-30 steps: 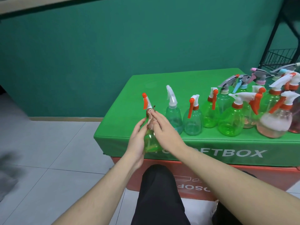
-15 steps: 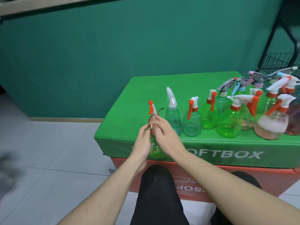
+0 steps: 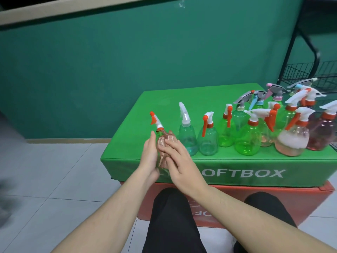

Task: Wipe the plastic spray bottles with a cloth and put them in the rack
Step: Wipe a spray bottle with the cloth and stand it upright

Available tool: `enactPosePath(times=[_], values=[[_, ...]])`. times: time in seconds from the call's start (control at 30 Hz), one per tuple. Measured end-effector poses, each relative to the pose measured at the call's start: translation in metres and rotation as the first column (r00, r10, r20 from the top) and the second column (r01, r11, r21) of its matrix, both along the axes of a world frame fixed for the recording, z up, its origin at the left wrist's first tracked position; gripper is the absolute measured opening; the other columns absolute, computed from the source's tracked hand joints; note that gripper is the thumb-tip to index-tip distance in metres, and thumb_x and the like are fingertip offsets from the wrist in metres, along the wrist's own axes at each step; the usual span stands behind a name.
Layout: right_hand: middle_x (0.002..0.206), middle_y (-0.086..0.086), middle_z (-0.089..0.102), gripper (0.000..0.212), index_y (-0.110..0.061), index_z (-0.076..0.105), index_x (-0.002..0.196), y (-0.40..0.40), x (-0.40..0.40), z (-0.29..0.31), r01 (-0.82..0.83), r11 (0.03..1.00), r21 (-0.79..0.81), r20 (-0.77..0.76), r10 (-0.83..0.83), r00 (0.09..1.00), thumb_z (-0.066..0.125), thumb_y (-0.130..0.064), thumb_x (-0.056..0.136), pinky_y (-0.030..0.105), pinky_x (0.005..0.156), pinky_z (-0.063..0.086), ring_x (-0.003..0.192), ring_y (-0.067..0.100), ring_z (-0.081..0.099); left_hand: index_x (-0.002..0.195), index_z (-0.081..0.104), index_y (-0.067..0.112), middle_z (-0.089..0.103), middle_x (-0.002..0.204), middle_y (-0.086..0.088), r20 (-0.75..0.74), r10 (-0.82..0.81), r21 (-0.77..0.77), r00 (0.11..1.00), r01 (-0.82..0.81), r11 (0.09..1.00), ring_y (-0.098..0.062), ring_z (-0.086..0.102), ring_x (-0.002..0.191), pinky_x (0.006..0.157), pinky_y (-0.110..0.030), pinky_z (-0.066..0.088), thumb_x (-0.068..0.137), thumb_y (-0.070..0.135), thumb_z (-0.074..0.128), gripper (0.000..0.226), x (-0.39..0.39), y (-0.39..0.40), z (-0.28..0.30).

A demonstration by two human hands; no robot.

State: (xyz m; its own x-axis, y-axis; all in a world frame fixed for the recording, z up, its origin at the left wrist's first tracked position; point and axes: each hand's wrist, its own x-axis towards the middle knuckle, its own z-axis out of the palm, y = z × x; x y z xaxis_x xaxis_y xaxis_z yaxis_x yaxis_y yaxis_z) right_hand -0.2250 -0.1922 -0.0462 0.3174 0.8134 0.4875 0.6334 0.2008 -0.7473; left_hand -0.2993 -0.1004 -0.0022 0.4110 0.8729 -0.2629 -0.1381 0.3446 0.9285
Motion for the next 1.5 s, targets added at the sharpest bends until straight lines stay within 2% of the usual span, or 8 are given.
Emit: enactPosePath(times=[0.27, 0.37, 0.73, 0.97, 1.1, 1.23, 1.4, 1.5], values=[[0.159, -0.013, 0.035, 0.04, -0.028, 0.059, 0.139, 0.0, 0.0, 0.013, 0.009, 1.0, 0.0, 0.099, -0.009, 0.995, 0.048, -0.017, 0.102, 0.027, 0.126, 0.007, 0.154, 0.012, 0.012, 0.135, 0.062, 0.017, 0.069, 0.129, -0.013, 0.153, -0.029, -0.097, 0.988, 0.044, 0.994, -0.029, 0.071, 0.112, 0.078, -0.039, 0.061, 0.093, 0.054, 0.063, 0.056, -0.005, -0.002, -0.005], [0.164, -0.008, 0.028, 0.047, -0.026, 0.048, 0.15, 0.006, 0.004, 0.017, 0.048, 0.998, -0.036, 0.112, -0.043, 0.993, 0.041, -0.024, 0.103, 0.031, 0.127, 0.01, 0.154, 0.011, 0.014, 0.131, 0.067, 0.021, 0.071, 0.127, -0.007, 0.153, -0.085, 0.0, 0.984, 0.086, 0.996, -0.027, 0.068, 0.117, 0.095, -0.045, 0.056, 0.102, 0.041, 0.055, 0.038, -0.006, -0.008, -0.01], [0.161, -0.009, 0.037, 0.05, -0.036, 0.031, 0.158, 0.025, 0.019, 0.063, 0.072, 0.945, -0.319, -0.241, -0.154, 0.958, 0.031, -0.03, 0.108, 0.03, 0.112, 0.033, 0.141, 0.014, 0.042, 0.131, 0.06, 0.032, 0.066, 0.128, 0.011, 0.007, -0.03, 0.263, 1.0, 0.027, 0.965, -0.006, 0.065, 0.115, 0.09, -0.034, 0.058, 0.11, 0.034, 0.04, 0.029, -0.005, -0.022, -0.018], [0.159, -0.009, 0.037, 0.045, -0.027, 0.047, 0.149, 0.018, 0.009, 0.046, 0.062, 0.975, -0.213, -0.146, -0.094, 0.985, 0.034, -0.018, 0.106, 0.016, 0.112, 0.024, 0.13, -0.012, 0.032, 0.124, 0.063, 0.035, 0.071, 0.12, 0.004, -0.005, -0.018, 0.186, 1.0, 0.019, 0.982, -0.03, 0.071, 0.108, 0.086, -0.063, 0.057, 0.108, 0.04, 0.043, 0.026, -0.005, -0.015, -0.012], [0.159, -0.007, 0.035, 0.043, -0.022, 0.052, 0.144, 0.012, 0.001, 0.039, 0.056, 0.987, -0.149, -0.054, -0.065, 0.996, 0.035, -0.015, 0.106, 0.026, 0.12, 0.025, 0.143, 0.001, 0.031, 0.122, 0.064, 0.033, 0.072, 0.117, 0.003, 0.002, 0.018, 0.153, 1.0, -0.018, 0.988, -0.018, 0.071, 0.106, 0.074, -0.039, 0.059, 0.108, 0.042, 0.042, 0.028, -0.004, -0.012, -0.01], [0.161, -0.007, 0.028, 0.042, -0.023, 0.047, 0.148, 0.005, -0.003, 0.028, 0.038, 0.991, -0.124, -0.023, -0.041, 0.999, 0.034, -0.02, 0.108, 0.034, 0.124, 0.023, 0.15, 0.006, 0.024, 0.119, 0.062, 0.035, 0.072, 0.119, 0.001, 0.008, 0.017, 0.107, 1.0, -0.018, 0.994, -0.02, 0.071, 0.107, 0.089, -0.046, 0.059, 0.105, 0.048, 0.047, 0.023, -0.005, -0.005, -0.005], [0.159, -0.003, 0.028, 0.041, -0.02, 0.047, 0.148, -0.004, -0.007, 0.016, 0.004, 0.997, -0.075, 0.079, 0.002, 0.997, 0.042, -0.021, 0.108, 0.032, 0.123, 0.026, 0.151, 0.009, 0.025, 0.124, 0.059, 0.034, 0.074, 0.112, -0.001, 0.052, 0.048, 0.045, 0.997, -0.05, 0.998, -0.021, 0.074, 0.096, 0.065, -0.033, 0.059, 0.096, 0.049, 0.064, 0.032, -0.009, 0.003, 0.002], [0.155, -0.002, 0.034, 0.039, -0.017, 0.051, 0.145, -0.006, -0.006, 0.016, 0.017, 0.998, -0.058, 0.106, -0.011, 0.994, 0.048, -0.018, 0.106, 0.033, 0.12, 0.032, 0.146, 0.014, 0.035, 0.126, 0.056, 0.038, 0.072, 0.115, -0.003, 0.075, 0.035, 0.018, 0.997, -0.037, 0.999, -0.028, 0.072, 0.104, 0.073, -0.039, 0.058, 0.088, 0.049, 0.074, 0.043, -0.009, 0.006, -0.001]])
